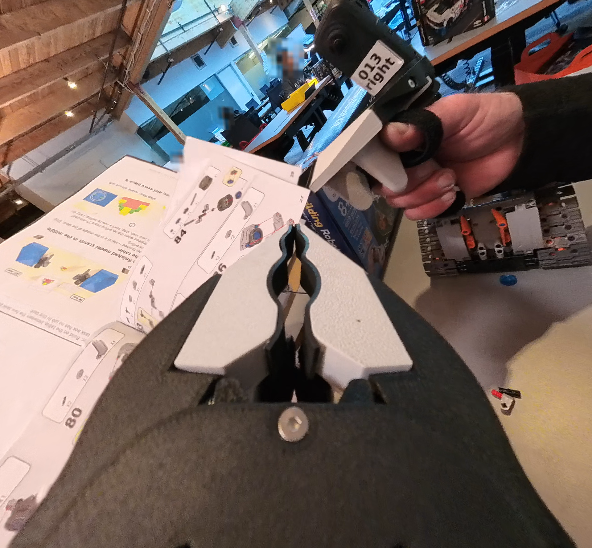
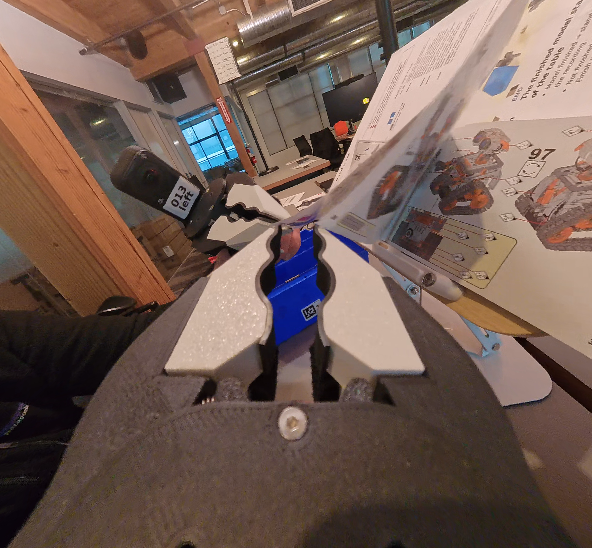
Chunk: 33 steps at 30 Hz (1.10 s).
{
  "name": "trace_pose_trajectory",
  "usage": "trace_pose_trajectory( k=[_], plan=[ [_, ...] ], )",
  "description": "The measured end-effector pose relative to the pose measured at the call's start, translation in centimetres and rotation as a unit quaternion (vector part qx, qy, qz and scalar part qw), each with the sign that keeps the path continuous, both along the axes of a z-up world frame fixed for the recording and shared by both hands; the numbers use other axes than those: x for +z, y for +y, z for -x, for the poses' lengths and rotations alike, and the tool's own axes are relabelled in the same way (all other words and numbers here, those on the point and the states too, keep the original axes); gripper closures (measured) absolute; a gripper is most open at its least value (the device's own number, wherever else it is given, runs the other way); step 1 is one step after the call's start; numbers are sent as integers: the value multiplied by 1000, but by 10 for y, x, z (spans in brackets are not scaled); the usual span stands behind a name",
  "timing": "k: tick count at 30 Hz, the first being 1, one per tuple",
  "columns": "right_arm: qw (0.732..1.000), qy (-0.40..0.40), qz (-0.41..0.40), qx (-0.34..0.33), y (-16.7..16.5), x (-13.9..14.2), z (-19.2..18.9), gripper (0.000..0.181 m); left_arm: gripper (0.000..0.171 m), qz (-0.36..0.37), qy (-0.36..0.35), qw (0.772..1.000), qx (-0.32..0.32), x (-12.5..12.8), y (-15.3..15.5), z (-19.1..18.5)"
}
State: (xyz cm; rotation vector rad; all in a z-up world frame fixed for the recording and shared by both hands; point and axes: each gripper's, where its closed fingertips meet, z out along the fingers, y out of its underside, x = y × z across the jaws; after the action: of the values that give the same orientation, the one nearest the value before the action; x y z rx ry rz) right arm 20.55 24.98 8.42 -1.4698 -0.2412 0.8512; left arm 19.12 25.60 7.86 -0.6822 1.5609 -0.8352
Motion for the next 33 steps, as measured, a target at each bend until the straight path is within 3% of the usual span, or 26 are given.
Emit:
trace_pose_trajectory(
  k=[1, 3, 8, 15, 21, 23, 26, 30, 33],
  plan=[
    [1000, 1, -2, -5, 0, 0, -1, 164, 171, 4, 0, 1000, -1, 0, 1, 0],
    [1000, -6, 1, -21, 2, -1, -5, 181, 171, 14, -4, 1000, 0, 1, 3, 2],
    [997, -26, 12, -73, 6, -3, -20, 171, 171, 86, -48, 995, 15, 22, 23, 20],
    [994, -47, 12, -93, 4, -1, -26, 169, 171, 190, -123, 970, 84, 39, 87, 72],
    [972, -134, 81, -173, 28, -33, -30, 165, 171, 203, -128, 964, 116, 44, 118, 91],
    [962, -161, 87, -205, 38, -36, -33, 156, 171, 216, -125, 962, 108, 47, 119, 89],
    [965, -158, 89, -192, 46, -36, -29, 136, 171, 213, -122, 965, 97, 52, 113, 83],
    [978, -143, 59, -141, 45, -29, -14, 140, 171, 150, -33, 983, 97, 25, 94, 58],
    [963, -216, 42, -154, 49, -31, -9, 130, 164, 156, -6, 985, 77, 14, 77, 36]
  ],
)
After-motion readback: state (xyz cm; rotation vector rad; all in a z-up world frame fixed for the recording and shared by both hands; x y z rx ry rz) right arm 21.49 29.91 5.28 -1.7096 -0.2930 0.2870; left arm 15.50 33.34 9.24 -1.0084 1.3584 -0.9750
